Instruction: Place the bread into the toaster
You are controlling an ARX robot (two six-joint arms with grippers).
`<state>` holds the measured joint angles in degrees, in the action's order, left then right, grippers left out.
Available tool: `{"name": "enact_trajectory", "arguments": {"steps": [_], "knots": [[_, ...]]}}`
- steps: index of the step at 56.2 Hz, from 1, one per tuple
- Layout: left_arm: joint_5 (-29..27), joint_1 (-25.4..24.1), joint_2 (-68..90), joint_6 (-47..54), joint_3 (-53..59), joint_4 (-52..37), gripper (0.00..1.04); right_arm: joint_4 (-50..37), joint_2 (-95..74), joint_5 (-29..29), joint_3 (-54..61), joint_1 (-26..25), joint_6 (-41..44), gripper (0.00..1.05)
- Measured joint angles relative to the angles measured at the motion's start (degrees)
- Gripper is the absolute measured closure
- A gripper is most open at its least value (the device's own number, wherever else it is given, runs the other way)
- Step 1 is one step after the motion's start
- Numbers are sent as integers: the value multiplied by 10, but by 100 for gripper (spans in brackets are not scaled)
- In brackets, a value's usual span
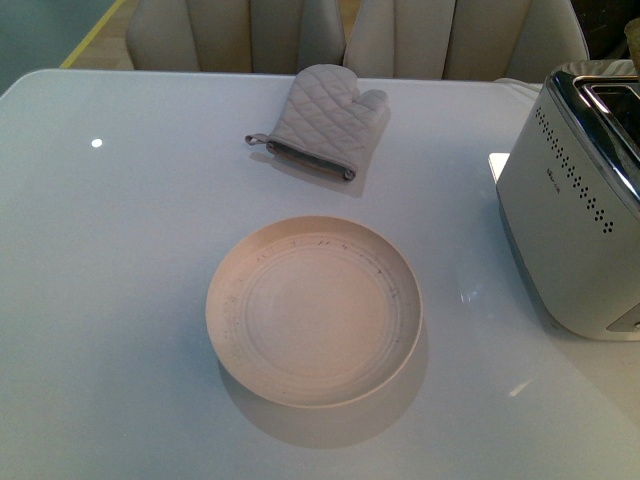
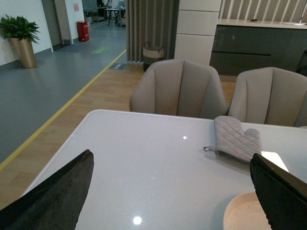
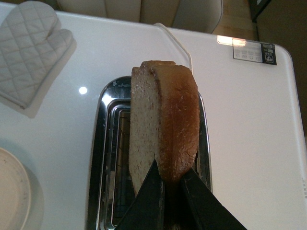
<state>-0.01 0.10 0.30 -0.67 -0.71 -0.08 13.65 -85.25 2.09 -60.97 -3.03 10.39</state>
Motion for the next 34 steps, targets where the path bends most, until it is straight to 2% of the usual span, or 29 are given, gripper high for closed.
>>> {"name": "enact_trajectory", "arguments": {"steps": [34], "knots": [[0,0,0,0,0,0,7,49,-21,8,5,3,17,102]]}}
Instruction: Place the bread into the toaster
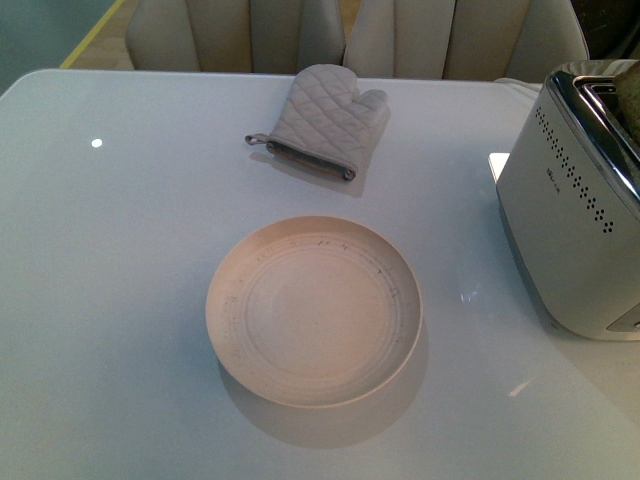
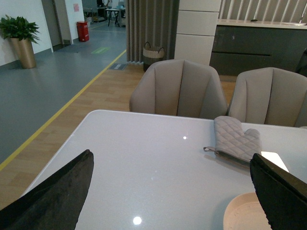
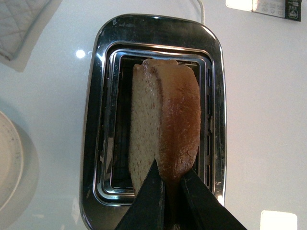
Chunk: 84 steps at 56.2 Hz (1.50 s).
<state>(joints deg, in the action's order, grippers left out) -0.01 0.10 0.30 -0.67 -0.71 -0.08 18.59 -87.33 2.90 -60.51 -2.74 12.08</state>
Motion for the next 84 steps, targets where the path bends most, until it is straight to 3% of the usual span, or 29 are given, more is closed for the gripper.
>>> {"name": "enact_trajectory", "arguments": {"steps": [32,46,51,61,73,79,84], "knots": [[0,0,0,0,0,0,7,-1,-74,9,-30,17,-4,102],[0,0,0,0,0,0,7,-34,-68,-23,0,11,-42,58],[0,0,0,0,0,0,7,-77,-37,-36,32,-1,-62,35],[0,0,0,0,0,0,7,-179,72,-62,106,-16,-106,8],[0,0,0,0,0,0,7,-311,246,-58,254,-19,-141,9],[0,0,0,0,0,0,7,-485,293,-70,360,-17,-132,26],[0,0,0,0,0,0,7,-542,317,-63,409,-11,-127,41]]}}
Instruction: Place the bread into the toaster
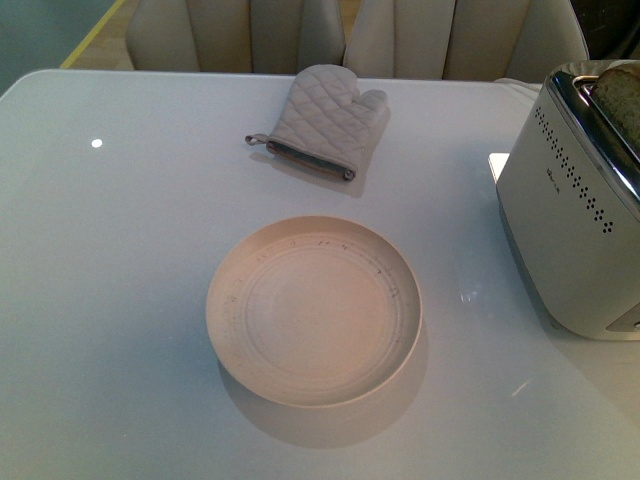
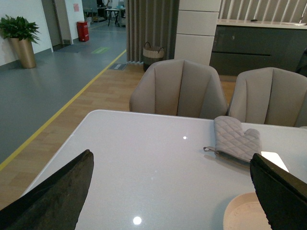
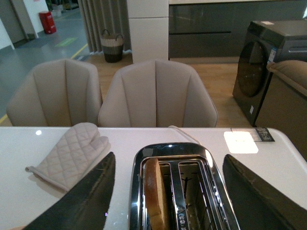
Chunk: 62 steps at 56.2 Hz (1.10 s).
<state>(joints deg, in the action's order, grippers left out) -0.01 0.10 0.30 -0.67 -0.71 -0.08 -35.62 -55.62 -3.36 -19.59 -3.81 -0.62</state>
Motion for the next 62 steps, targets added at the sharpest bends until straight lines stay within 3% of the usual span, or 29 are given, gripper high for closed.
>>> {"name": "enact_trajectory", "arguments": {"steps": [3,20,62], "knots": [[0,0,0,0,0,0,7,-6,15,28,21,18,0,50],[0,0,0,0,0,0,7,-2,99,33,101,36,3,103],[0,0,0,0,0,0,7,96,294,33,186,36,4,103]]}}
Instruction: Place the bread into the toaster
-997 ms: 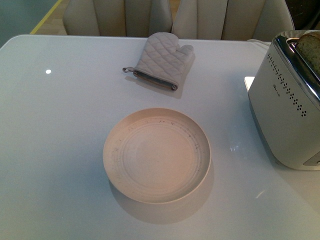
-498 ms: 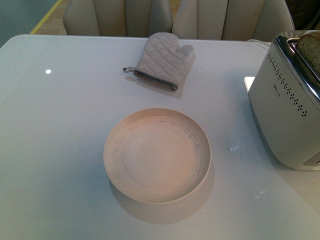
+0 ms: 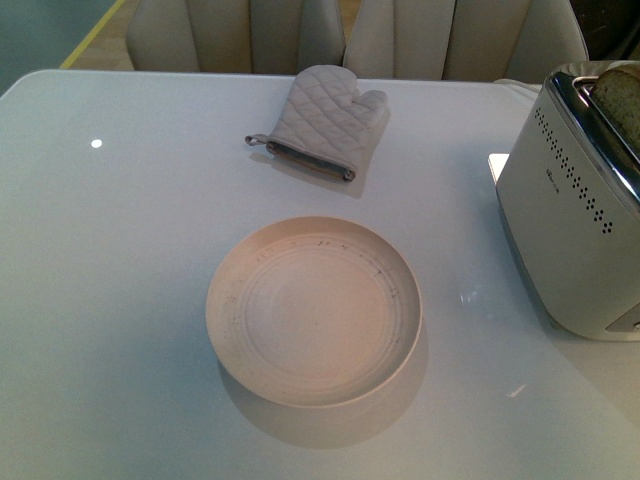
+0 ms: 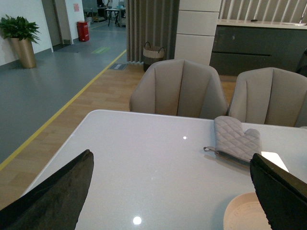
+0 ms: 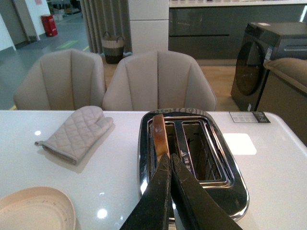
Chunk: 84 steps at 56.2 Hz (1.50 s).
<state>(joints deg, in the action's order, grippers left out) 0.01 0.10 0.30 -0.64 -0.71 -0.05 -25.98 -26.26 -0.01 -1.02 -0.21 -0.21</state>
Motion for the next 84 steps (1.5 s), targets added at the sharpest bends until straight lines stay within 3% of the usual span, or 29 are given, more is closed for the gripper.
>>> {"name": "enact_trajectory", "arguments": {"steps": [41,48,66,84], "knots": [[0,0,0,0,0,0,7,157,161,0,0,0,0,103],[0,0,0,0,0,0,7,253,245,0,0,0,0,103],[0,0,0,0,0,0,7,258,259,0,0,0,0,103],[0,0,0,0,0,0,7,258,259,0,0,0,0,47]]}}
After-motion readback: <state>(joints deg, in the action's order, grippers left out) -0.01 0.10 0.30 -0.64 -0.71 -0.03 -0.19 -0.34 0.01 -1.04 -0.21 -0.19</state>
